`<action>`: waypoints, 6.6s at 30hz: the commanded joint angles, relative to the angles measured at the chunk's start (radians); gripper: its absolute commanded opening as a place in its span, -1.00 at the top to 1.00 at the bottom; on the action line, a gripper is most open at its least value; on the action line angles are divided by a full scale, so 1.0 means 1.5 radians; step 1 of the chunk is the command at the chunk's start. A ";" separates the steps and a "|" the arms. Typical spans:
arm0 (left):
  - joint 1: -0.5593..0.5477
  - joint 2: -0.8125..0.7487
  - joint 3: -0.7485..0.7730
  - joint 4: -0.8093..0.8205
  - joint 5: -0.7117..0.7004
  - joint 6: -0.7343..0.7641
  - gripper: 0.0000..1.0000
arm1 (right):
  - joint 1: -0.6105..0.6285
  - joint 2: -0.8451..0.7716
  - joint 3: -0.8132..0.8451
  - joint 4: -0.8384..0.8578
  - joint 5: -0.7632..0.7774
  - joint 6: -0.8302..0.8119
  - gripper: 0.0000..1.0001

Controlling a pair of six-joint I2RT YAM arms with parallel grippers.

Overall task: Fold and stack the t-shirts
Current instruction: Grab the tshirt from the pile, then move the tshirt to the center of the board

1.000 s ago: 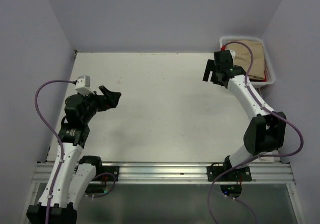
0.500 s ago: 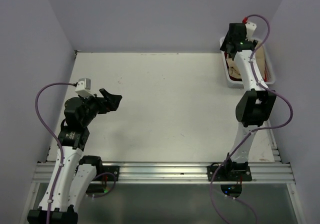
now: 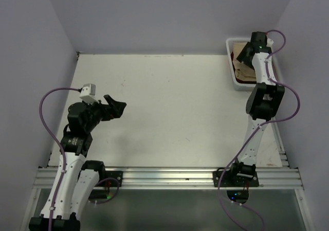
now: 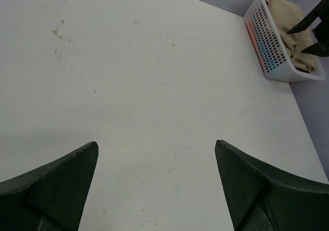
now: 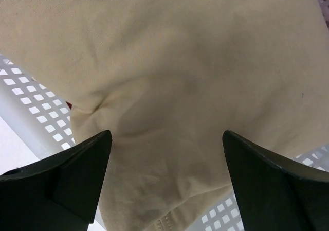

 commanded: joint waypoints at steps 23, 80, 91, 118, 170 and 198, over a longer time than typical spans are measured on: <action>0.003 0.002 -0.016 -0.002 0.011 0.008 -1.00 | -0.008 -0.054 -0.080 0.055 -0.270 0.056 0.74; 0.003 -0.116 0.022 -0.096 -0.020 0.010 -1.00 | 0.327 -0.475 -0.725 0.794 -0.590 0.418 1.00; 0.003 -0.061 -0.035 -0.041 0.029 -0.028 -1.00 | 0.329 -0.606 -0.753 0.359 -0.119 0.296 1.00; -0.139 0.428 -0.024 0.477 0.165 -0.122 -1.00 | 0.406 -0.679 -0.737 0.184 0.083 0.172 -0.50; -0.312 0.895 0.152 0.376 0.092 -0.006 -0.08 | 0.442 -0.854 -0.860 0.135 0.148 0.122 -0.47; -0.344 0.443 0.506 -0.111 -0.108 0.095 1.00 | 0.462 -0.694 -0.771 0.232 -0.118 0.035 -0.37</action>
